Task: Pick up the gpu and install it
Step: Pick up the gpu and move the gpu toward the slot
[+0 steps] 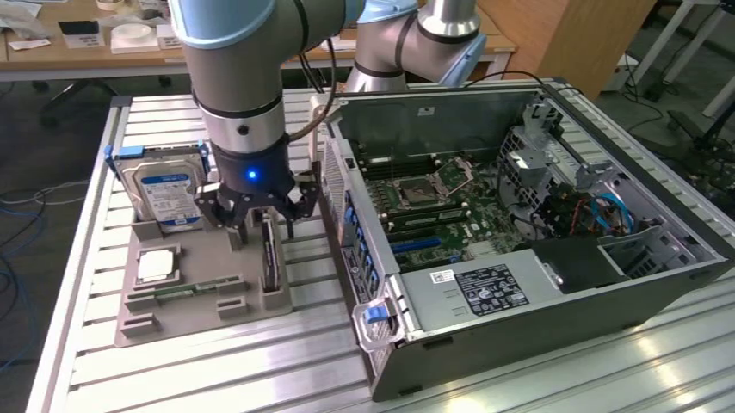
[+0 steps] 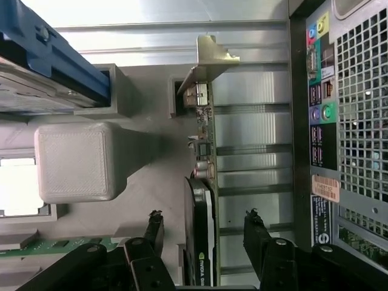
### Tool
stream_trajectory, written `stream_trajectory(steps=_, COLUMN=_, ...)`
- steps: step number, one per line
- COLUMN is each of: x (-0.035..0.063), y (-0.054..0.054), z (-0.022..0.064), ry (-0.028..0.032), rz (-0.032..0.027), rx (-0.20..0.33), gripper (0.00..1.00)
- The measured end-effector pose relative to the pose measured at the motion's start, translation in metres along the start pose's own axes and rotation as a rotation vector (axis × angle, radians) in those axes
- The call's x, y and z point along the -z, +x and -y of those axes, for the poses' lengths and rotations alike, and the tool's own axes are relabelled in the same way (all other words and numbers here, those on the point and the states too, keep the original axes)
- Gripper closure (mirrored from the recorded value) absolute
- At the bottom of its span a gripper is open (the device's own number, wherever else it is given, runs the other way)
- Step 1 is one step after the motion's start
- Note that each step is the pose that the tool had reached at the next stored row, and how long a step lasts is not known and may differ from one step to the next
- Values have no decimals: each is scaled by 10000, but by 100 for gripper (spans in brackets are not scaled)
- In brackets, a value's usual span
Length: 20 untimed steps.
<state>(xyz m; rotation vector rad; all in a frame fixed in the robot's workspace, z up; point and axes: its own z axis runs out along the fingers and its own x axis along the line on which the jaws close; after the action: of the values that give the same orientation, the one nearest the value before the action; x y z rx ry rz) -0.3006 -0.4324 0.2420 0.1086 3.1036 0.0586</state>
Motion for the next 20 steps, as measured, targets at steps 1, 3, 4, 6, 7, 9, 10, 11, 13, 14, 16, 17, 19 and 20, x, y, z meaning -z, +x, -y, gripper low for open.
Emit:
stream_trajectory(steps=1, x=-18, y=1, z=1, ry=-1, rz=1, rx=-3, gripper=35)
stream_trajectory(steps=3, x=-53, y=4, z=2, ry=0, rz=-2, rx=-5, gripper=35)
stream_trajectory(steps=4, x=-67, y=6, z=3, ry=1, rz=-10, rx=-6, gripper=35)
stream_trajectory(steps=6, x=-86, y=7, z=4, ry=1, rz=-14, rx=-6, gripper=35)
stream_trajectory(steps=7, x=-86, y=7, z=4, ry=2, rz=-15, rx=-6, gripper=35)
stream_trajectory(steps=9, x=-86, y=7, z=4, ry=3, rz=-16, rx=-6, gripper=35)
stream_trajectory(steps=10, x=-87, y=7, z=4, ry=2, rz=-15, rx=-6, gripper=35)
stream_trajectory(steps=11, x=-87, y=7, z=4, ry=1, rz=-14, rx=-6, gripper=35)
stream_trajectory(steps=13, x=-87, y=7, z=4, ry=0, rz=-14, rx=-6, gripper=35)
stream_trajectory(steps=14, x=-94, y=6, z=4, ry=-2, rz=-11, rx=-6, gripper=35)
stream_trajectory(steps=16, x=-129, y=8, z=5, ry=1, rz=-17, rx=-6, gripper=35)
stream_trajectory(steps=17, x=-147, y=9, z=6, ry=1, rz=-16, rx=-7, gripper=35)
stream_trajectory(steps=19, x=-176, y=10, z=6, ry=2, rz=-38, rx=-8, gripper=35)
stream_trajectory(steps=20, x=-183, y=10, z=6, ry=6, rz=-84, rx=-9, gripper=35)
